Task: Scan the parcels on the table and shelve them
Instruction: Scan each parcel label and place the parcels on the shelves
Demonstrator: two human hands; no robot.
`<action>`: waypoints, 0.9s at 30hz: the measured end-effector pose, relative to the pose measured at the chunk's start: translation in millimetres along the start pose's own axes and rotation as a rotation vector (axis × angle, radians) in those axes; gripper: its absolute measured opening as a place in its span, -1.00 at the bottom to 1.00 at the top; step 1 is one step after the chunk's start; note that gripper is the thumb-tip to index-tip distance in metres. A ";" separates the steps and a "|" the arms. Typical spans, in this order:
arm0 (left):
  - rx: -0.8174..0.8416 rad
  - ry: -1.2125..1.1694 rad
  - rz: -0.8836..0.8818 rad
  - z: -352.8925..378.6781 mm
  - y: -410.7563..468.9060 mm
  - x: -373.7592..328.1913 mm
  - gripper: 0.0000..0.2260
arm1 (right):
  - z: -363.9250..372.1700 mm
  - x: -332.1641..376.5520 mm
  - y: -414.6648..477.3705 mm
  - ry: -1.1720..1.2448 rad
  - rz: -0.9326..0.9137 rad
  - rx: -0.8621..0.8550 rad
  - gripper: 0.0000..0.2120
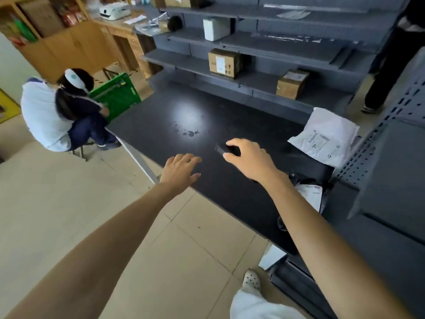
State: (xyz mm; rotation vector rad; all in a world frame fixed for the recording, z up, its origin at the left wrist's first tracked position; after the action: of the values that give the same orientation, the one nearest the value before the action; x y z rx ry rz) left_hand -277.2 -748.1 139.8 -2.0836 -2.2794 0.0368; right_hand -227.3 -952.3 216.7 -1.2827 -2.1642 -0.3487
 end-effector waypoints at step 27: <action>0.273 0.142 1.359 100.0 261.8 -248.5 -0.25 | 33.4 -168.7 -25.3 0.389 1.280 -0.649 -0.56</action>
State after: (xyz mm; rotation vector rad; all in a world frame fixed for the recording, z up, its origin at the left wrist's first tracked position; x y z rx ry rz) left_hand -0.2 -970.1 20.3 -2.8113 -0.4048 0.2144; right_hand -200.5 -1067.6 89.4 -2.3765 -0.6033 -0.6640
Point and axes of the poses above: each hand's wrist, its own y-axis towards the middle knuckle, its own z-axis out of the palm, x = y × z, the point moved 5 cm from there along y, towards the middle knuckle
